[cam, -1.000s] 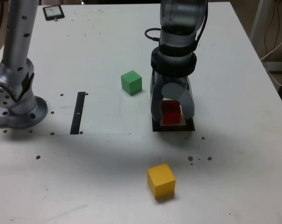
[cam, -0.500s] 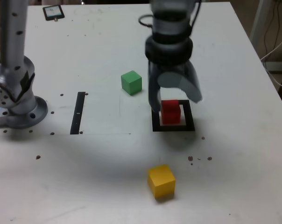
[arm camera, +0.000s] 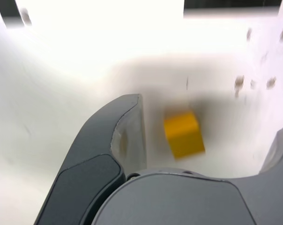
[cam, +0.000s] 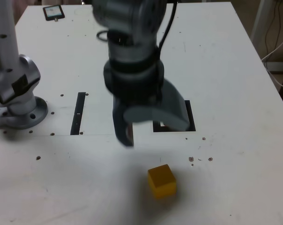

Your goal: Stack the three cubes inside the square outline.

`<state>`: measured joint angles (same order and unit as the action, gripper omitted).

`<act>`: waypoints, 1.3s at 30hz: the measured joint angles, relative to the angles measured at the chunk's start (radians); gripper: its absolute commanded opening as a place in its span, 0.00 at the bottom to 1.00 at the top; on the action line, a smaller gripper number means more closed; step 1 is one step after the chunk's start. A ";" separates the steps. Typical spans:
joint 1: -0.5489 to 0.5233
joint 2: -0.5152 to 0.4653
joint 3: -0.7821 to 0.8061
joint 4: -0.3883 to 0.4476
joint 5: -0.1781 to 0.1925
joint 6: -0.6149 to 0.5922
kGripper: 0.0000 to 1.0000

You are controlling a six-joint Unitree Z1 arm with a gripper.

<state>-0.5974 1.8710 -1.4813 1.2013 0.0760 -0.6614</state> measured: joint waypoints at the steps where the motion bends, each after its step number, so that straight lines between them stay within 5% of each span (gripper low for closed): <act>1: -0.013 0.016 -0.014 0.000 -0.007 -0.033 1.00; 5: -0.037 0.089 -0.046 -0.006 -0.041 -0.127 1.00; 21: 0.015 0.251 -0.076 -0.034 -0.182 0.007 0.78; 28: 0.030 0.263 -0.085 -0.039 -0.179 0.023 0.58; 39: 0.033 0.260 -0.086 -0.080 -0.174 0.027 0.41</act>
<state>-0.5643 2.1309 -1.5671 1.1213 -0.0979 -0.6341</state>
